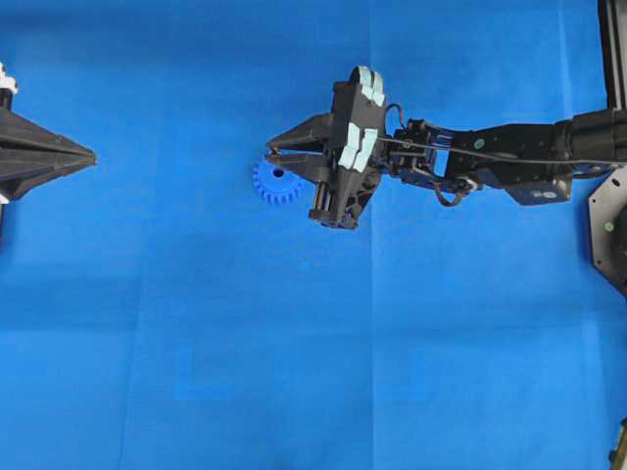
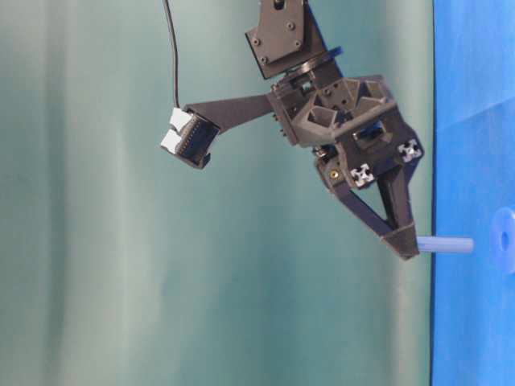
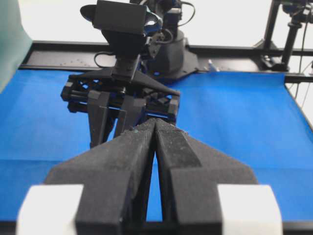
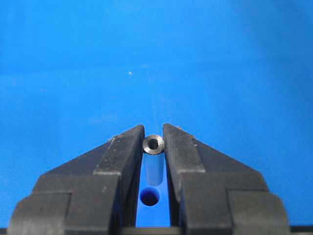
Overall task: Insert the shaft placed at a random location into the center hole of the small gear at another random location.
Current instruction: 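Lift the shaft and carry it left over the blue gear, then align the shaft over the gear's center hole and lower it in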
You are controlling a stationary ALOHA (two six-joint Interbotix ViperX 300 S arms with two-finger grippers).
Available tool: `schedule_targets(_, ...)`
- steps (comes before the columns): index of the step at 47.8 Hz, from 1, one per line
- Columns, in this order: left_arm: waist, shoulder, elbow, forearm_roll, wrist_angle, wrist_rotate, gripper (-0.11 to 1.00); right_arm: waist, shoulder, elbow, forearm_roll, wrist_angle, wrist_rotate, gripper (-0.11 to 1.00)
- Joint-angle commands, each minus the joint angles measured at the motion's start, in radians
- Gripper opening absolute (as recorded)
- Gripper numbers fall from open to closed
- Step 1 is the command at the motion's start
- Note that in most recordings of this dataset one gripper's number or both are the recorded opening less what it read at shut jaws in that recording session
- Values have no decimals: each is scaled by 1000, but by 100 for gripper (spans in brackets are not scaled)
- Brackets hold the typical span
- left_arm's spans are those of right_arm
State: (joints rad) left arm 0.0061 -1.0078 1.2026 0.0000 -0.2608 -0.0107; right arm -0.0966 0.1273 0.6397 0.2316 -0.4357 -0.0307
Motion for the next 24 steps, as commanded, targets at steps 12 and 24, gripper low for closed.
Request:
schedule_targets(12, 2, 5, -14, 2, -5, -2, 0, 6, 5, -15, -2, -5, 0, 3)
schedule_targets(24, 2, -5, -14, 2, -5, -2, 0, 6, 44, -18, 0, -8, 0, 3)
